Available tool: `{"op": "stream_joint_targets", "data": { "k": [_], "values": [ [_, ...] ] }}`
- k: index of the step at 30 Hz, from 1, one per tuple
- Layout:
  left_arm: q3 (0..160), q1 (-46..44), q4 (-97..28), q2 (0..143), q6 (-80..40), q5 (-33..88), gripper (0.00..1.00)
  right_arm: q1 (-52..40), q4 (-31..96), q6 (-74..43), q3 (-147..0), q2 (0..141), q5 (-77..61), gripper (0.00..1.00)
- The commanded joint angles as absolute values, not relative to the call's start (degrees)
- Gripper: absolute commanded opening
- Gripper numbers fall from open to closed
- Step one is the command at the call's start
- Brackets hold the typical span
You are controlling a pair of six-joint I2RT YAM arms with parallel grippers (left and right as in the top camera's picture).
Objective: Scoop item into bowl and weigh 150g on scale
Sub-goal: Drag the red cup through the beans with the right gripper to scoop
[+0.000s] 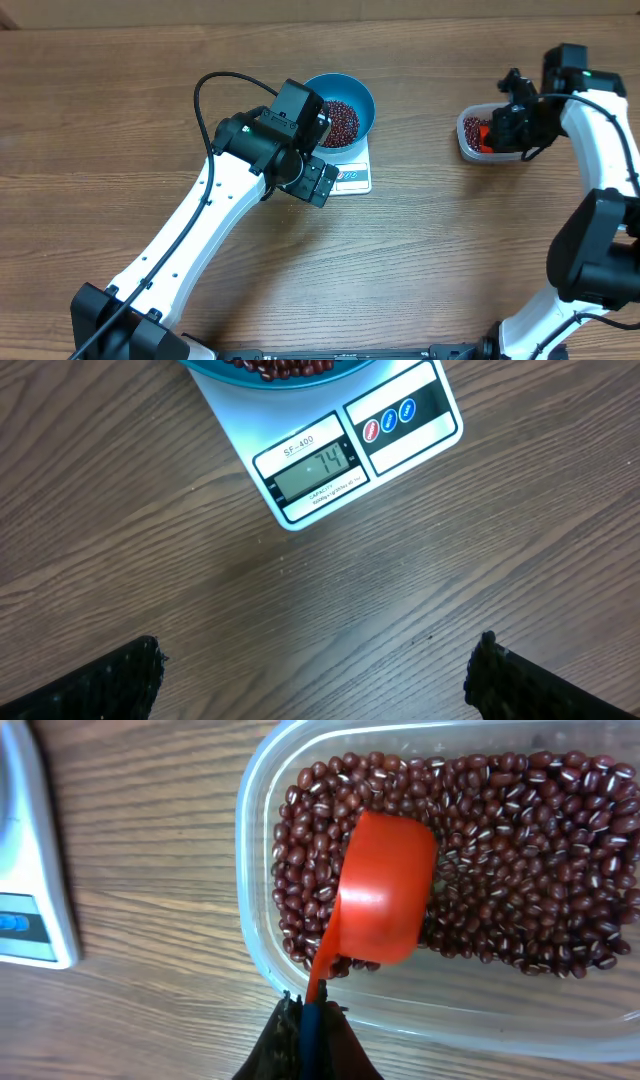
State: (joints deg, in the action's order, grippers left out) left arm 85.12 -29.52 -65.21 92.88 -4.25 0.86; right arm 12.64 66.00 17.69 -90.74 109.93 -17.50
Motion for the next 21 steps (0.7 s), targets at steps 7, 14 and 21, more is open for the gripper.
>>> {"op": "stream_joint_targets", "data": {
  "k": [7,14,21],
  "values": [
    [85.6,-29.6,-65.4,92.2,-3.4,0.7,1.0,17.9,66.2,21.5,-92.2,110.3,-31.8,0.04],
    [85.6,-29.6,-65.4,92.2,-3.4,0.7,1.0,19.2,66.1,21.5,-92.2,110.4,-31.6,0.04],
    [85.6,-29.6,-65.4,92.2,-3.4,0.7,1.0,20.4,66.2,21.4,-92.2,110.4,-31.7,0.04]
  ]
}}
